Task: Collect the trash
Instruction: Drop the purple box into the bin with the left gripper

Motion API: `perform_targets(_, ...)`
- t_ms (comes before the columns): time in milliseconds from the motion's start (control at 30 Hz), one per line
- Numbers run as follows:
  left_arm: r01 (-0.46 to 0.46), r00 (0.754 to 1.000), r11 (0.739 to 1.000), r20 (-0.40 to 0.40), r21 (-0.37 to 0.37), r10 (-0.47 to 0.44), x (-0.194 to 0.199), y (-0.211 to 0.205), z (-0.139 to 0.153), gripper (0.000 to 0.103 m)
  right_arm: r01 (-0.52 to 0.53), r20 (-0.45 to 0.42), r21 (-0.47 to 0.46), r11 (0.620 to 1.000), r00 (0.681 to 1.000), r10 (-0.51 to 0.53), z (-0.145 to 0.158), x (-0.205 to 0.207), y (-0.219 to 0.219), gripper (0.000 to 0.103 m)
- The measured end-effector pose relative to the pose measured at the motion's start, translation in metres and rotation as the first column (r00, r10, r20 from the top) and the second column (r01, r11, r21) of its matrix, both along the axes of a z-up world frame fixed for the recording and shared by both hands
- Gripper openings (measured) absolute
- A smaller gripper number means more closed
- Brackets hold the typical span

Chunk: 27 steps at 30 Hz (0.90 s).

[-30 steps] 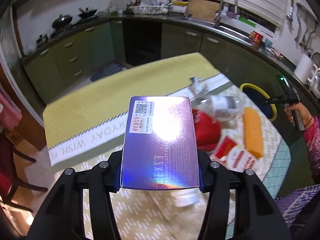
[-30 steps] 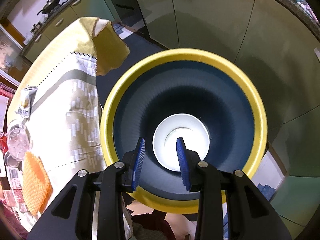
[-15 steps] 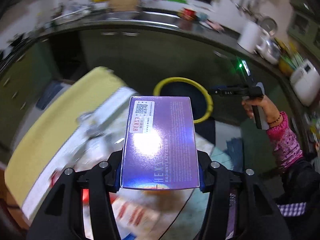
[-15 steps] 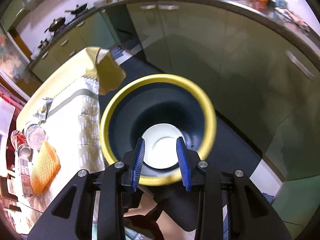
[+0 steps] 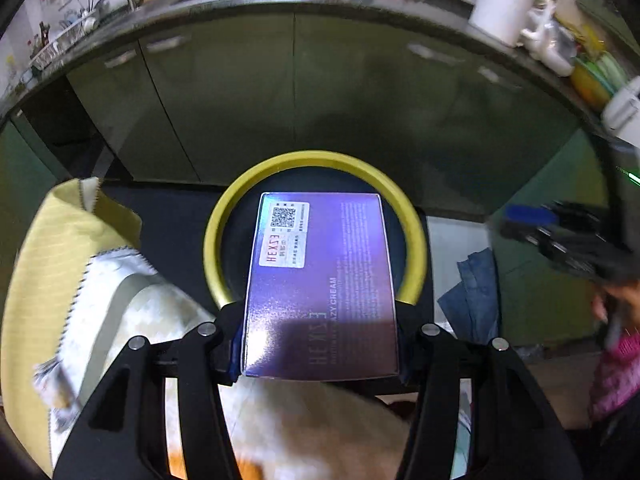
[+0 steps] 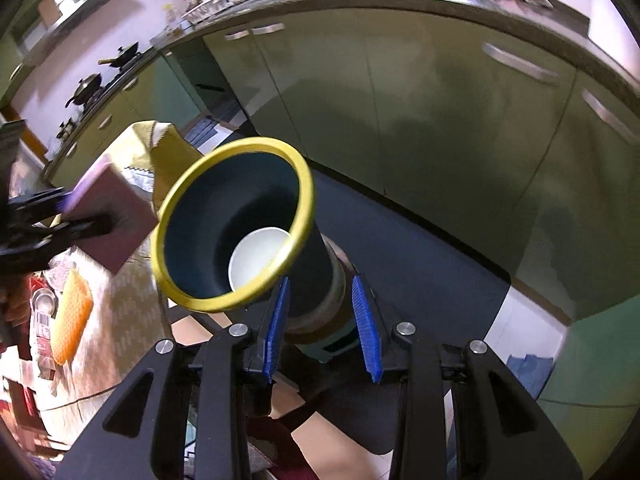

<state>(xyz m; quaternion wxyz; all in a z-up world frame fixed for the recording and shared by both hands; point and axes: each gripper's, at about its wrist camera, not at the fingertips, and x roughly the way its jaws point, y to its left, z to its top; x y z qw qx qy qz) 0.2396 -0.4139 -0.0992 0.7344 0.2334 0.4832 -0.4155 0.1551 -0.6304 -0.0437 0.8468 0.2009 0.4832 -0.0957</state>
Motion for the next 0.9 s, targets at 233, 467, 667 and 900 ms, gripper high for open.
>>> perform_targets(233,0.001,0.999,0.998,-0.045,0.068,0.002,0.014,-0.036,-0.044,0.059,0.007,-0.021,0.023,1.000,1.000,-0.007,-0.017,-0.006,-0.004,0.035)
perform_targets(467,-0.004,1.000,1.000,-0.006,0.021,0.004,0.005,-0.023,-0.009,0.066,-0.010,-0.015,0.026,1.000,1.000,0.010,-0.019,0.001,0.007,0.036)
perform_targets(667,-0.036,0.998,0.990,0.041,-0.135,0.042,-0.019,0.048,0.080,0.070,-0.049,-0.012,0.015,0.999,0.999,0.049,-0.016,0.002,0.016,0.040)
perform_targets(900,-0.172,0.966,0.951,0.144,-0.255,0.213,-0.050,0.179,0.163,0.079,-0.176,0.016,-0.007,0.984,0.984,0.176,0.003,0.020,0.053,0.043)
